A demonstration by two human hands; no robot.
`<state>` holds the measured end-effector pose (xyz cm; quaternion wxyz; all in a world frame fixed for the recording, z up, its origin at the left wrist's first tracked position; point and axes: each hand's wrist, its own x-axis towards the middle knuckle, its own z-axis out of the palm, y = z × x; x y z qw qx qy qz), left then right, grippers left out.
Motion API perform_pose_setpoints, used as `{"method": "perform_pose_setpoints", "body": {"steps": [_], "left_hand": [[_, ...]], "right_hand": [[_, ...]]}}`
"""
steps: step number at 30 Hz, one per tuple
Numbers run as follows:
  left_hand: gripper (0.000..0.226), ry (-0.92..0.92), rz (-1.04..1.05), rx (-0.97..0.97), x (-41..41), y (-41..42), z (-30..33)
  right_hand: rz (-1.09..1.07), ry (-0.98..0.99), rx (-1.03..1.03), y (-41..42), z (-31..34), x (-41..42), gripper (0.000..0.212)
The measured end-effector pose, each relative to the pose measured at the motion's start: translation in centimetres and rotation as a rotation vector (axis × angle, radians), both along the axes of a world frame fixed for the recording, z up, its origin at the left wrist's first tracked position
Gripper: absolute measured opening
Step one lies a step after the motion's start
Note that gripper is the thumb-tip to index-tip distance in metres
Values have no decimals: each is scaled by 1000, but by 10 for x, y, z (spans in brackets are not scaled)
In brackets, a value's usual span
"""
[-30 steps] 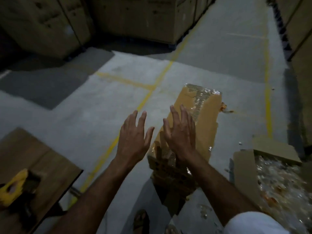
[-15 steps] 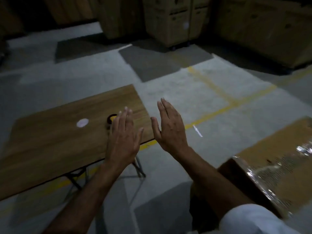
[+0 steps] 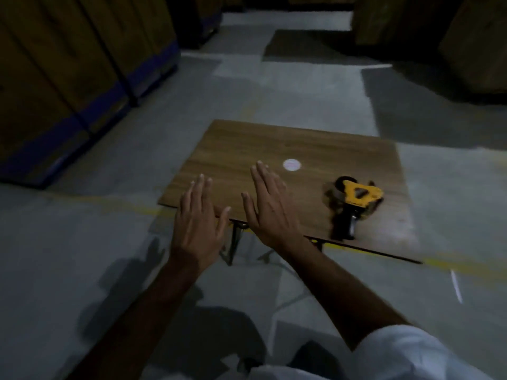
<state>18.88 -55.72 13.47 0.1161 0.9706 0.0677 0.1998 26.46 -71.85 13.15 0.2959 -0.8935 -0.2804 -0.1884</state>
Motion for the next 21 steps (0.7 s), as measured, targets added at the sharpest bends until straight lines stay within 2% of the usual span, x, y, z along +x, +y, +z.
{"method": "perform_pose_setpoints", "body": {"steps": [7,13,21], "left_hand": [[65,20,314,9,-49,111,-18],[73,121,628,2,-96,186,-37],[71,152,1011,-52,-162,234,-83]], "right_hand": [[340,53,-71,146,-14,-1,58],[633,102,-166,260,-42,-10,61],[985,213,-266,368,-83,-35,60]]}}
